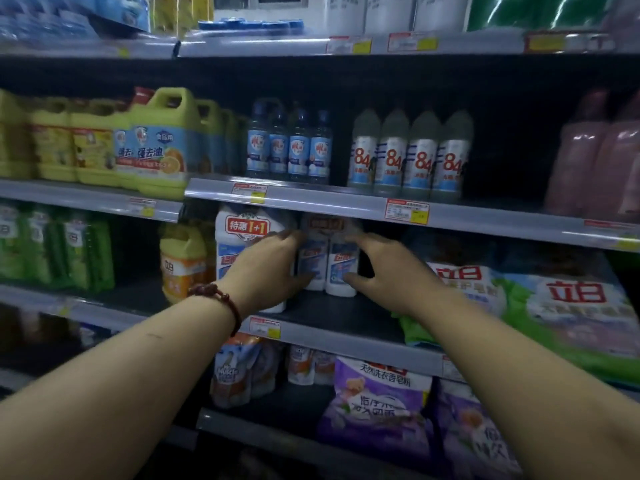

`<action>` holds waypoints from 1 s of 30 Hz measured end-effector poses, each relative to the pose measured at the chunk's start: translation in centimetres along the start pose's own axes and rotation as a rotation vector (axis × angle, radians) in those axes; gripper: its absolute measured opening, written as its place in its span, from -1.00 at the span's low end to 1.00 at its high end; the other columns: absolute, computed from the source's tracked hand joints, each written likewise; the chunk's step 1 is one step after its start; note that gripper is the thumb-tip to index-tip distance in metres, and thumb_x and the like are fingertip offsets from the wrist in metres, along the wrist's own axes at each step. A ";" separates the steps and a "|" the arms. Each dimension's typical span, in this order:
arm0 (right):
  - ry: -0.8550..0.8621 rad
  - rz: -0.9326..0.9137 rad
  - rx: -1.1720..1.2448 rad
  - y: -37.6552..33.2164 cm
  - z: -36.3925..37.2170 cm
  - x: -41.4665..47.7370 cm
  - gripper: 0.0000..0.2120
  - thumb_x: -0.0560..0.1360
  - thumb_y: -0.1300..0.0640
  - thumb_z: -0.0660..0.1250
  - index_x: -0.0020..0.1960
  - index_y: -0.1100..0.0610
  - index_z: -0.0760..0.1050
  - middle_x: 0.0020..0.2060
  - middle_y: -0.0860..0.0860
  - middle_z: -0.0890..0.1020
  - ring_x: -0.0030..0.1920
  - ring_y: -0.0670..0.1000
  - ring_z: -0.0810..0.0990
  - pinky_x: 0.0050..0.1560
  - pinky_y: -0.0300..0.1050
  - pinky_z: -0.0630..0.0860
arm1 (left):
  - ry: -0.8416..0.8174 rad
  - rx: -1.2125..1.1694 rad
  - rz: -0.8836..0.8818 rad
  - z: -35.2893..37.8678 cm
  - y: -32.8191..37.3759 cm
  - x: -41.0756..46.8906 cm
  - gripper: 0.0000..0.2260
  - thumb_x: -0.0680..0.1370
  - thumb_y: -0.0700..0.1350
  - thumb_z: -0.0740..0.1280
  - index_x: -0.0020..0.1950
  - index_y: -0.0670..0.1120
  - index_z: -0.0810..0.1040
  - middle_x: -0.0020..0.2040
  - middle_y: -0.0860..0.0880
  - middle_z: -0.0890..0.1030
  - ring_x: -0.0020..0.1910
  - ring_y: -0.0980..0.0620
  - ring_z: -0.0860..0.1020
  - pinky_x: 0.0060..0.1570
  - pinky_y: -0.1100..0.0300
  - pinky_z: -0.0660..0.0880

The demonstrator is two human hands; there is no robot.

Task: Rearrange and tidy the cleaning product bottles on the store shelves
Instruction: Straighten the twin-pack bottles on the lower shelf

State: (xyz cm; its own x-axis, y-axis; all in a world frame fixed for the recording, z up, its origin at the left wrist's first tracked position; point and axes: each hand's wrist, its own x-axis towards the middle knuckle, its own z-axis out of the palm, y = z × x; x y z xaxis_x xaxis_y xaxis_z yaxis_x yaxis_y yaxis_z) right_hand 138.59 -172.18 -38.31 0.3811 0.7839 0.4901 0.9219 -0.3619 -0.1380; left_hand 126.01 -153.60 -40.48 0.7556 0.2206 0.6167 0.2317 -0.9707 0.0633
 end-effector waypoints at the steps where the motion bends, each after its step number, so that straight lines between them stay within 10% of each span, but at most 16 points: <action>1: -0.005 0.011 0.028 0.1 1.0 0.0 -0.42 0.53 -0.11 0.37 0.50 -0.11 0.27 0.42 -0.03 0.44 0.34 0.07 0.47 0.31 -0.01 0.47 | -0.016 -0.009 -0.036 0.9 -0.8 -0.6 -0.46 0.50 0.16 0.42 0.41 -0.03 0.42 0.29 -0.08 0.56 0.23 -0.12 0.54 0.17 -0.05 0.54; 19: -0.015 0.210 0.417 -3.7 15.5 9.0 -0.52 0.52 -0.02 0.45 0.31 0.15 0.37 0.31 0.09 0.53 0.24 0.09 0.54 0.05 -0.16 0.40 | 0.140 -0.424 -0.611 7.2 -16.6 -1.5 -0.71 0.58 -0.09 0.38 0.25 -0.16 0.48 0.15 -0.10 0.60 0.12 -0.14 0.58 0.13 -0.01 0.53; 30: -0.032 0.303 0.587 -4.4 18.4 11.4 -0.56 0.55 0.08 0.42 0.28 0.17 0.26 0.27 0.12 0.56 0.22 0.12 0.58 0.07 -0.11 0.49 | -0.012 -0.581 -0.605 7.8 -17.2 -1.4 -0.76 0.51 -0.10 0.49 0.16 -0.05 0.63 0.08 -0.07 0.69 0.05 -0.10 0.66 0.11 -0.14 0.61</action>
State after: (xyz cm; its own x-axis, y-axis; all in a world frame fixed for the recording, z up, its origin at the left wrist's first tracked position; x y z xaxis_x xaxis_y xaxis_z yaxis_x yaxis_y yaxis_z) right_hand 140.19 -152.38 -47.97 0.6234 0.7082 0.3314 0.6547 -0.2410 -0.7164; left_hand 125.77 -136.44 -48.56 0.6098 0.7168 0.3381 0.2493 -0.5784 0.7767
